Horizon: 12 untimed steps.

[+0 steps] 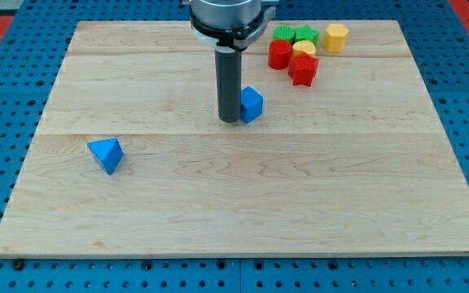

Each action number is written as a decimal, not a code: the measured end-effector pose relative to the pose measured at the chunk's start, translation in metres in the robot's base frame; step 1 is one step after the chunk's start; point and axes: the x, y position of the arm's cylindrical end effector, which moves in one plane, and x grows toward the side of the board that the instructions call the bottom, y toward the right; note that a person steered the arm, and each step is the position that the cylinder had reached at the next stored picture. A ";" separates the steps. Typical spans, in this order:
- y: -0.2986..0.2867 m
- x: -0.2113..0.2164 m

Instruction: Slide the blue triangle closer to the red circle

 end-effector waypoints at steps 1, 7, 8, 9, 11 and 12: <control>-0.006 0.007; -0.171 0.090; -0.171 0.059; -0.173 0.015; -0.256 0.024; -0.218 -0.015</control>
